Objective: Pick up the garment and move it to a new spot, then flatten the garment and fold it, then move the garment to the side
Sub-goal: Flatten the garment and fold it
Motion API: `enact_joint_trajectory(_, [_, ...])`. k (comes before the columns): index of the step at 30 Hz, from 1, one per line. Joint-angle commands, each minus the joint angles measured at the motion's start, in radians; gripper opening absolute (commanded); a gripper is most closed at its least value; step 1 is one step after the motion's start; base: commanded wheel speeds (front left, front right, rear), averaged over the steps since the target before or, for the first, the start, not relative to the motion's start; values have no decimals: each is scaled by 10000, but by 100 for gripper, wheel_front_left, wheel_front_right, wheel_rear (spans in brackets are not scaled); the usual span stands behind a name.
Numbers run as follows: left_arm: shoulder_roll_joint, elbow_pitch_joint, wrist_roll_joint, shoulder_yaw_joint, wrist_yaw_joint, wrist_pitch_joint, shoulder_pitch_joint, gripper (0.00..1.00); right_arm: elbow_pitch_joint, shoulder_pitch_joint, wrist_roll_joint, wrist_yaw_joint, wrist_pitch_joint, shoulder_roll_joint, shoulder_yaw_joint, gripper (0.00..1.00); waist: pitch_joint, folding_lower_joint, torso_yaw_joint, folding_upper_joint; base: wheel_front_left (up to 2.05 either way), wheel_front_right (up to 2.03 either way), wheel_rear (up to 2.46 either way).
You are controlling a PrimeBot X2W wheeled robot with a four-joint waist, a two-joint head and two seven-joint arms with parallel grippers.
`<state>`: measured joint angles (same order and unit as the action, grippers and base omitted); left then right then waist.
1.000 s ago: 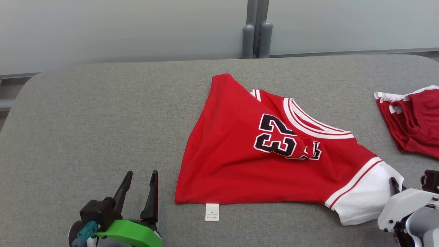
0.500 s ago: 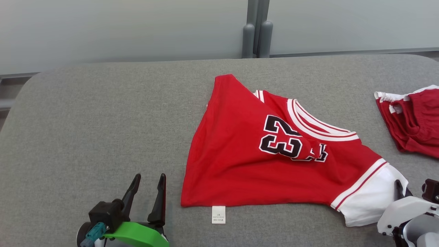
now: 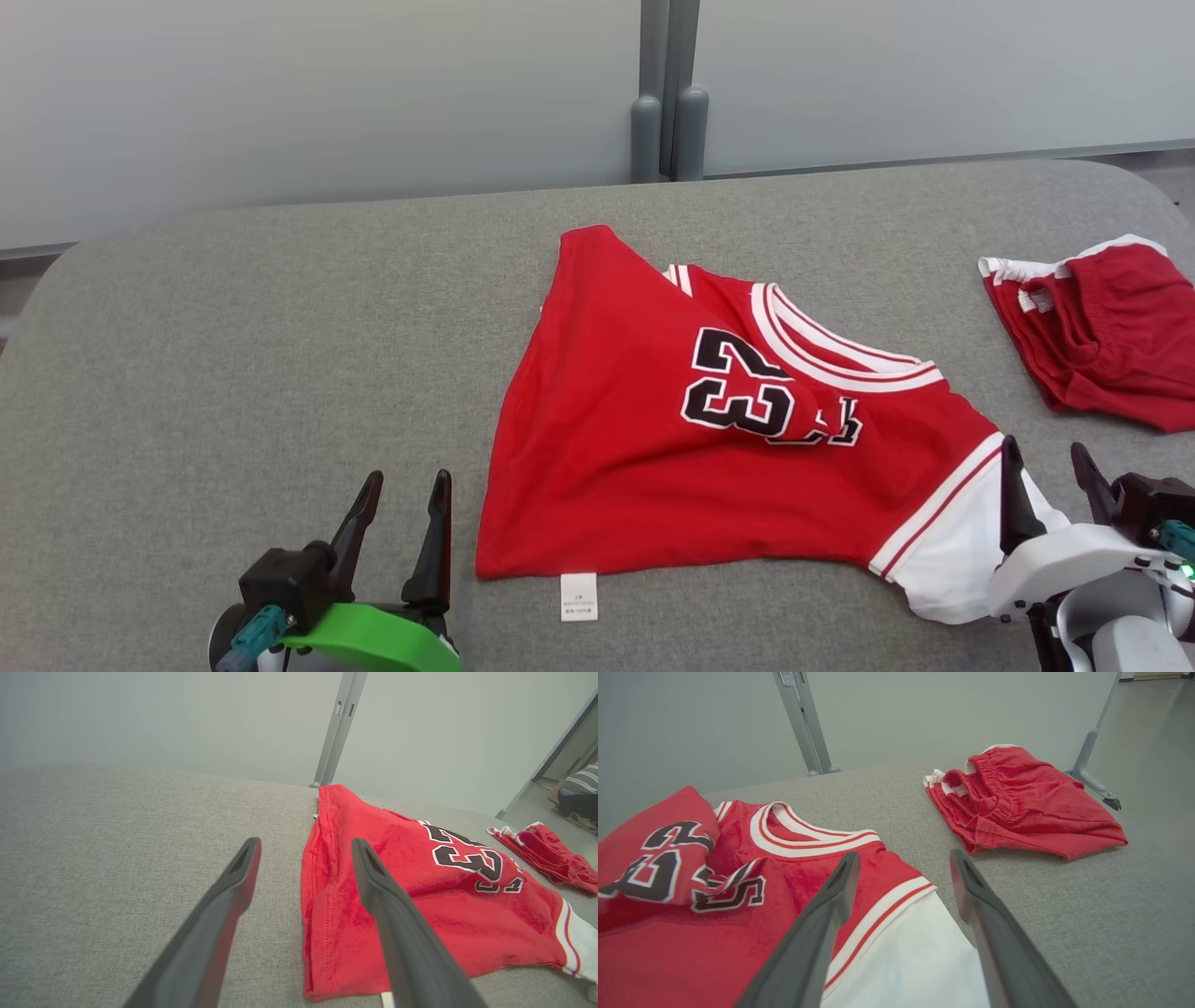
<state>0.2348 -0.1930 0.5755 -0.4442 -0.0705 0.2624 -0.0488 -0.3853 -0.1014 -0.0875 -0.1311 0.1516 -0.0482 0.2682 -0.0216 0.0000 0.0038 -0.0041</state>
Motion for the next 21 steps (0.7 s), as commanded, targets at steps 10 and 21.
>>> enact_joint_trajectory(10, [-36, 377, 95, 16, -121, -15, 278, 100, 1780, 462, -323, 7, -171, -45, -1263, 100, 375, 0, -43, 41, 0, 0, 0])
enact_joint_trajectory(21, [61, 976, 257, 610, -948, 7, 1024, 100, 3479, 1114, -128, 7, -466, -44, -1846, 100, 666, 0, 115, 41, 0, 0, 0])
